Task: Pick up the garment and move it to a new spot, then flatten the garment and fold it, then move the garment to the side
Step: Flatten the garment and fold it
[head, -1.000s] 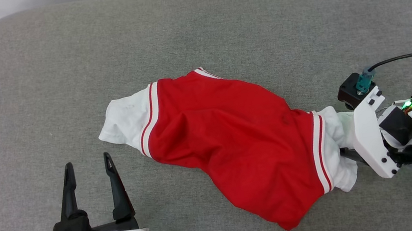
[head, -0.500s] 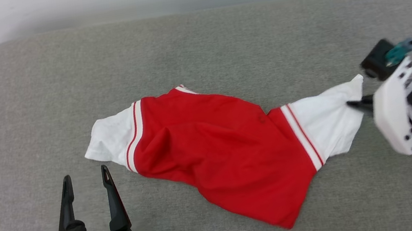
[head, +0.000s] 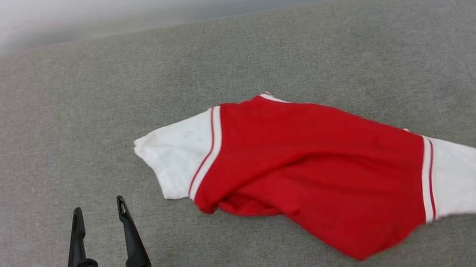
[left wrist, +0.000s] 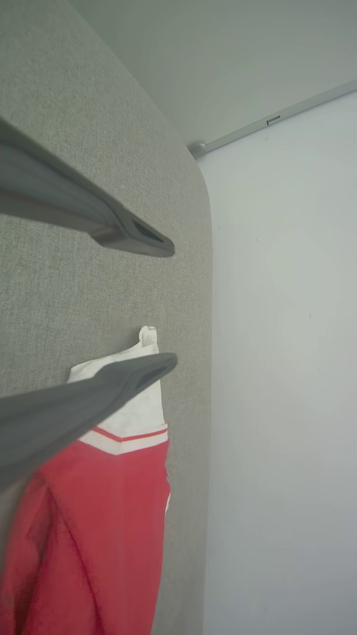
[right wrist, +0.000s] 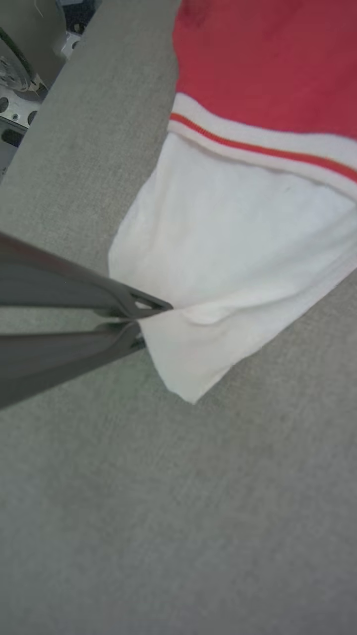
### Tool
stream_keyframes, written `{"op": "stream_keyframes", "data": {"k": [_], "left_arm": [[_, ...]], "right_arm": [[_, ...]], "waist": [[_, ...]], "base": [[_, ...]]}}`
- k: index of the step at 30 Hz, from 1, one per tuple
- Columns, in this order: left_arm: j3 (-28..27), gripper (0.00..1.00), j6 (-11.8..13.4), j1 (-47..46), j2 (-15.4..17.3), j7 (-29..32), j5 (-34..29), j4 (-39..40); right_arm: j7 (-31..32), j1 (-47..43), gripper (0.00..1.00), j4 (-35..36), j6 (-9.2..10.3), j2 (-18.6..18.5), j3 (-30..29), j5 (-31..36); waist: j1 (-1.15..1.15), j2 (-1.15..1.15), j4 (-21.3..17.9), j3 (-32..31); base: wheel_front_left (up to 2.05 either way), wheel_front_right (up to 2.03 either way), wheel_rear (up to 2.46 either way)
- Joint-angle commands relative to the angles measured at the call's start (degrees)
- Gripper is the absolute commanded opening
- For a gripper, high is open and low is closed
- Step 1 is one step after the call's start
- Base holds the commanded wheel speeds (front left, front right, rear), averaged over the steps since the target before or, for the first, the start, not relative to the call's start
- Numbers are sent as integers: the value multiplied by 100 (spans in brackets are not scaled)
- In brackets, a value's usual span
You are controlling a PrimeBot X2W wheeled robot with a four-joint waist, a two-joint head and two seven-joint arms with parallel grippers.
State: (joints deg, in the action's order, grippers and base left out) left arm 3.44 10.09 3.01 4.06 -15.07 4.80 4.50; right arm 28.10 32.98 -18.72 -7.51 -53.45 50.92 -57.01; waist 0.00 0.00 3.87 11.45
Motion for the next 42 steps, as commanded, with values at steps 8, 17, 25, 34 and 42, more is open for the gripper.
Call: {"op": "stream_keyframes", "data": {"k": [8, 17, 25, 34, 42], "left_arm": [[-116, 100, -141, 47, -28, -14, -78, -120], [-325, 100, -435, -267, 296, -14, -124, -243], [-457, 100, -918, -1066, 849, -14, -47, -535], [-278, 100, -1414, -2328, 1347, 413, 60, -1198], [148, 100, -1683, -3568, 1712, 1202, 234, -1845]], "right_arm": [[-511, -948, 5, -519, 4, 453, -266, 141], [-2116, -738, 100, -498, 4, 731, -1457, 1360], [-3433, -1002, 100, -152, 4, 1651, -3109, 2947], [-4294, -1812, 100, 992, 4, 3200, -4758, 4498], [-4325, -2487, 100, 2440, 4, 4205, -5452, 5260]], "waist": [[0, 0, -73, -138], [0, 0, -275, -362], [0, 0, -454, -403], [0, 0, -654, -217], [0, 0, -783, 94]], "base": [[0, 0, 0], [0, 0, 0], [0, 0, 0], [0, 0, 0], [0, 0, 0]]}}
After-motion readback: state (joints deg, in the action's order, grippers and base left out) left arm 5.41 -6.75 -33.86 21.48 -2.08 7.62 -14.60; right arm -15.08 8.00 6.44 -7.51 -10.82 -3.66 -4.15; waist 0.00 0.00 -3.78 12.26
